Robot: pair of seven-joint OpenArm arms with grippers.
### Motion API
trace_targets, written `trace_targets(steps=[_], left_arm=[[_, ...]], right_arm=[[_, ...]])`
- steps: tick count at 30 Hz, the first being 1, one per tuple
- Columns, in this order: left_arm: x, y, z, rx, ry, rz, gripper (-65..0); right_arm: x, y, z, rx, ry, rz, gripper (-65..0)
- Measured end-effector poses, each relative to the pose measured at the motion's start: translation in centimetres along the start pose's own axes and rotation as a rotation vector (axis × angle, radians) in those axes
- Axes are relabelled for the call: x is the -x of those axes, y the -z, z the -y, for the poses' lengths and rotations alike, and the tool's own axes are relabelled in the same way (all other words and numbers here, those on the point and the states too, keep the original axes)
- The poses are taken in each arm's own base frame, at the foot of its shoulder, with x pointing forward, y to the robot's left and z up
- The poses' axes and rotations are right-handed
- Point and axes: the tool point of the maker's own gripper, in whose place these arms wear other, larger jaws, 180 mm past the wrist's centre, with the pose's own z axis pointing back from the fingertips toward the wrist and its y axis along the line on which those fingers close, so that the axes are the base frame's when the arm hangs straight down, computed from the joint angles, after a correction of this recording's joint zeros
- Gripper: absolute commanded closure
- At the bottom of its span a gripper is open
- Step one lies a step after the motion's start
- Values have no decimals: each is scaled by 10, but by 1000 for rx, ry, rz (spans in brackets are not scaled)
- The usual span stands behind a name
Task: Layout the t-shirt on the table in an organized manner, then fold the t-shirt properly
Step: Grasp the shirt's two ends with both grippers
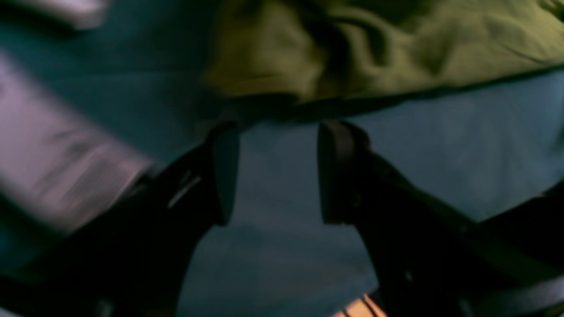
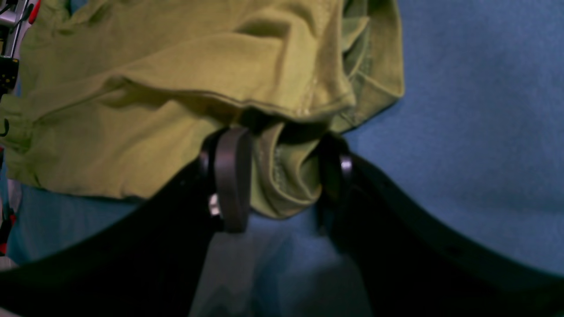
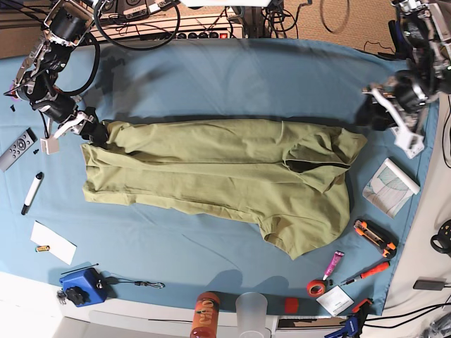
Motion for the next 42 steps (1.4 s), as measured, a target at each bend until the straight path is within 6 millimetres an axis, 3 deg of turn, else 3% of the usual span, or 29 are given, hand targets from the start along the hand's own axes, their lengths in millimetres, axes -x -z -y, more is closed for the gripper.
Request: trace_targets(steps=[4, 10, 15, 21, 23, 26, 29, 32, 33, 42], left_arm=[[8, 15, -8, -45, -19, -36, -296], [-16, 29, -18, -35, -47, 25, -297], [-19, 37, -19, 5, -87, 37, -297], [-4, 44, -23, 21, -133, 4, -296], [-2, 46, -20, 53, -130, 6, -296], [5, 51, -21, 74, -161, 3, -293], [9, 54, -23, 95, -211, 18, -221], [13, 57, -24, 97, -237, 20, -23], [15, 58, -23, 100, -241, 13, 0], [18, 58, -24, 80, -294, 0, 0]], right_arm=[[2, -1, 1, 1, -2, -14, -249], [2, -1, 0, -1, 0, -15, -249], [2, -1, 0, -1, 0, -15, -249], [2, -1, 0, -1, 0, -15, -248], [2, -1, 0, -1, 0, -15, -220], [5, -1, 1, 4, -2, -32, -113], [8, -1, 2, 8, -3, -46, -28], [8, -1, 2, 10, -4, -48, 0], [8, -1, 2, 10, -4, -48, 0], [3, -11, 13, 47, -37, -73, 0]])
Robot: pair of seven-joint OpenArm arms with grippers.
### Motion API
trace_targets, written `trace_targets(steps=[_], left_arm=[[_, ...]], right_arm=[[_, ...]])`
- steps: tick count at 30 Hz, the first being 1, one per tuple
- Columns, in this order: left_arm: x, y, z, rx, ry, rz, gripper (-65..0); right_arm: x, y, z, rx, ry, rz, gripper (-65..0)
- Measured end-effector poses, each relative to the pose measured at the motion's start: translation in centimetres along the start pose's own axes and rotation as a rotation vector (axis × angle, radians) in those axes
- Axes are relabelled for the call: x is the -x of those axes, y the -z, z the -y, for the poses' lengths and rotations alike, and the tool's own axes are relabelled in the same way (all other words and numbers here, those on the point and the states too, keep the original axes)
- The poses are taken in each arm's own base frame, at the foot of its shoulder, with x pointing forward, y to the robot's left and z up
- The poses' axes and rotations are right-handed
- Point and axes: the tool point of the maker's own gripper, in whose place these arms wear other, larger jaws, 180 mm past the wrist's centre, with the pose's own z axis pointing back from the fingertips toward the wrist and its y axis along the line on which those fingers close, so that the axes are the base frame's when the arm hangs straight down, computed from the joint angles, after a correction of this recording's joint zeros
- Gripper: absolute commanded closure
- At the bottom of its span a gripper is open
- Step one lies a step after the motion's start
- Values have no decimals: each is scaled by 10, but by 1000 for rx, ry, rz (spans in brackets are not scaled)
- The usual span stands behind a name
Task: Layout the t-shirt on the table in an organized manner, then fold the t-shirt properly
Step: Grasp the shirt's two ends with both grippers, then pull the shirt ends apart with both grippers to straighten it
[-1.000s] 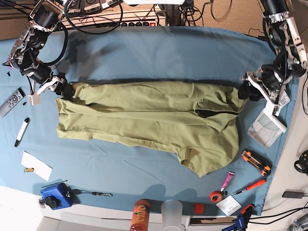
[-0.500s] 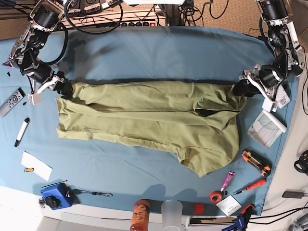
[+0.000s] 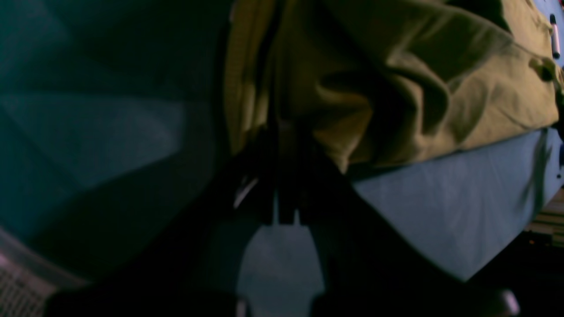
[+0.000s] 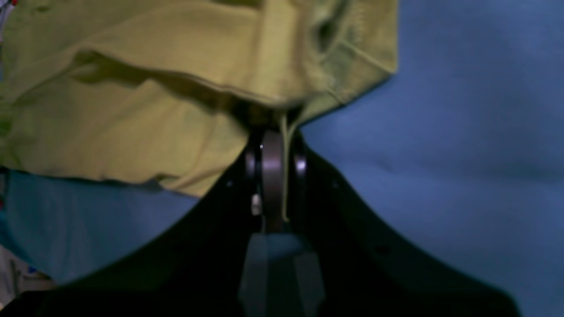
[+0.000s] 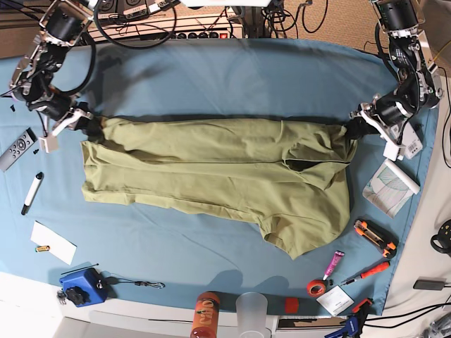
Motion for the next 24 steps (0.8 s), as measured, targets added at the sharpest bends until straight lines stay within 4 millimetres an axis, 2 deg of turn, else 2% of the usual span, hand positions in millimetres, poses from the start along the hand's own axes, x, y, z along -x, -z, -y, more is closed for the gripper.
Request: trace_targets(steps=[4, 12, 19, 24], left_arm=[[-2, -4, -4, -12, -11, 10, 0], [-3, -5, -5, -16, -10, 10, 0], [-9, -15, -16, -46, 21, -3, 0], [-11, -16, -19, -65, 30, -11, 0]], right_arm=[[-8, -11, 11, 36, -26, -9, 0], [-16, -21, 20, 64, -50, -10, 0], [-31, -44, 47, 164, -18, 59, 0], [-30, -49, 53, 187, -4, 62, 0]])
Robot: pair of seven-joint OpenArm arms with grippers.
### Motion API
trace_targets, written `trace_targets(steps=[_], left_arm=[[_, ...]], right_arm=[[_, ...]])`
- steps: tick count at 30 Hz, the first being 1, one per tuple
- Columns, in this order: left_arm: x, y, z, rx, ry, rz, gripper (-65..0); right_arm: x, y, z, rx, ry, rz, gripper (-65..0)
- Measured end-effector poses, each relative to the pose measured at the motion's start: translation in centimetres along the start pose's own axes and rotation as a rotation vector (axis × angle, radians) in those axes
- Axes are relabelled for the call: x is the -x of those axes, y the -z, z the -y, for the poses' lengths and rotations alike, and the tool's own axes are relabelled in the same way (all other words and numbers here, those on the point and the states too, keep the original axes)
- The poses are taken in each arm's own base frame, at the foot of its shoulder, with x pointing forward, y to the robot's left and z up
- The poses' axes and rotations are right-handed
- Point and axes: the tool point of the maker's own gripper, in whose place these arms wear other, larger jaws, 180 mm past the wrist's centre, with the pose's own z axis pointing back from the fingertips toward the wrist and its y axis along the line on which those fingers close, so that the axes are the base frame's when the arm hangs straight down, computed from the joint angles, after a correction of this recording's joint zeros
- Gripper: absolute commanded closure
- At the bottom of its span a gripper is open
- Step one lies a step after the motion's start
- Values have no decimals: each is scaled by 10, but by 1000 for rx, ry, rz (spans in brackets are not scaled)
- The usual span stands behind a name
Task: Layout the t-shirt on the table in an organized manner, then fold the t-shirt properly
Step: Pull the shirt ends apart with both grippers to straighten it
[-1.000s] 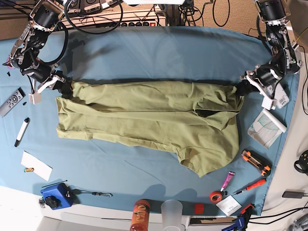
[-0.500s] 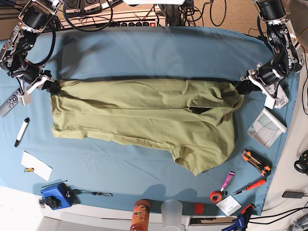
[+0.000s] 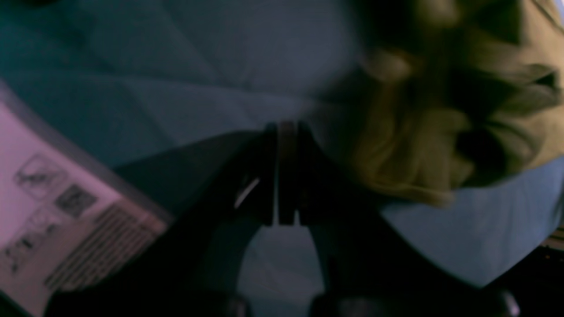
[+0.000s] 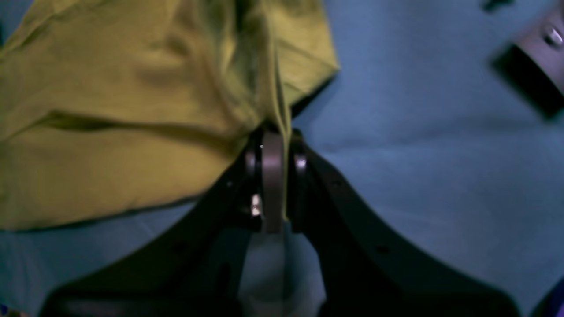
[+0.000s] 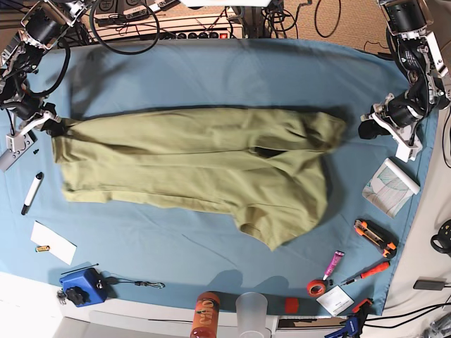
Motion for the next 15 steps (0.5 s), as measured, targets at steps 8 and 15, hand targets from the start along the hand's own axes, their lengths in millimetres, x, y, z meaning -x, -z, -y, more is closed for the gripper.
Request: trace_targets(steps=[8, 15], left_arm=[[4, 0, 4, 24, -13, -25, 0], [11, -5, 35, 201, 28, -49, -320]], right_arm=[[0, 0, 0, -1, 0, 0, 0], [4, 0, 0, -1, 0, -23, 0]])
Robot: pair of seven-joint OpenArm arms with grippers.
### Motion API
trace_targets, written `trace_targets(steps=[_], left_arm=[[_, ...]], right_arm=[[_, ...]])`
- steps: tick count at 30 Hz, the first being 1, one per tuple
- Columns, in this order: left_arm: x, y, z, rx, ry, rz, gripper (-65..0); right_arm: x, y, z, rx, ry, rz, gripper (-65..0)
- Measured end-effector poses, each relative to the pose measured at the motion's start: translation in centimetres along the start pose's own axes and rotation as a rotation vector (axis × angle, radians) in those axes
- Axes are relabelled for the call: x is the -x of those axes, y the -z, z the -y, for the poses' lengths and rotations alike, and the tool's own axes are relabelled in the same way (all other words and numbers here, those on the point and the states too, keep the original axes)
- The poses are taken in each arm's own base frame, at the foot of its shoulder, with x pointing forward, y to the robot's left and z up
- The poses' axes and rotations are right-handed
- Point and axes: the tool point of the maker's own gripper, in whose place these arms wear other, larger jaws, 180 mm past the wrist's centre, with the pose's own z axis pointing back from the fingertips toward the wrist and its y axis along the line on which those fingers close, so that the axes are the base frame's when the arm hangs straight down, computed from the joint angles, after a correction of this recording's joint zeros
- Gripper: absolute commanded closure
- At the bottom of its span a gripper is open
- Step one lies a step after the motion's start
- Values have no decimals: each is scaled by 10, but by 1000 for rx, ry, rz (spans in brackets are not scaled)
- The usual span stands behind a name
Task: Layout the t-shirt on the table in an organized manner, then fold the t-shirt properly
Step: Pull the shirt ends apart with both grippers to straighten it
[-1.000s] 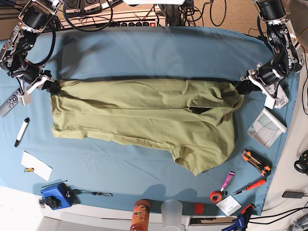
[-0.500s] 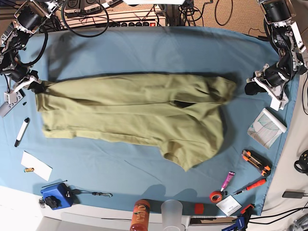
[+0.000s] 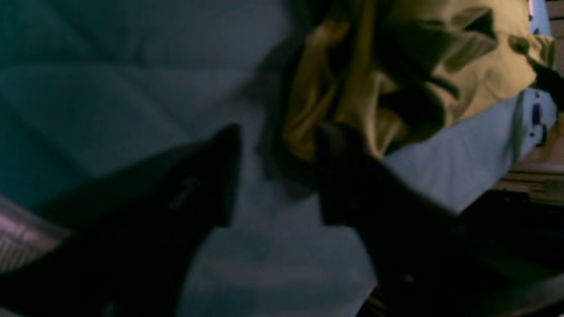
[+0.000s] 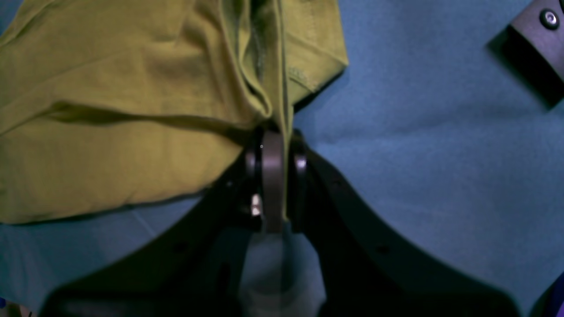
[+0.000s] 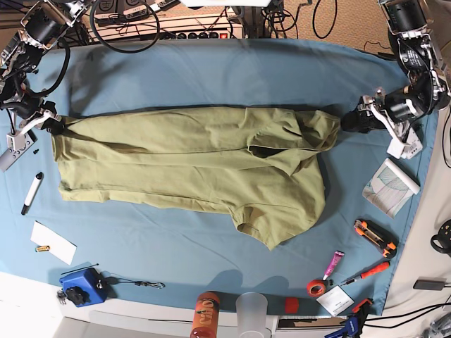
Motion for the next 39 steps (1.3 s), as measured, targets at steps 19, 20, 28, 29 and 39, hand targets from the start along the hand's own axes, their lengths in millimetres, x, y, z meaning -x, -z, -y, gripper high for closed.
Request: trace_targets(steps=[19, 20, 28, 29, 39], left_arm=[[22, 42, 44, 112, -55, -2, -320], [21, 44, 44, 108, -64, 2, -320], [34, 56, 52, 103, -76, -50, 0], [37, 58, 55, 110, -71, -62, 0], [28, 36, 25, 17, -118, -7, 0]], right_arm=[[7, 0, 0, 0, 0, -37, 0], [7, 0, 0, 0, 0, -37, 0], [5, 0, -2, -9, 2, -29, 0], [5, 0, -2, -11, 3, -27, 0], [-12, -18, 14, 14, 68, 96, 0]])
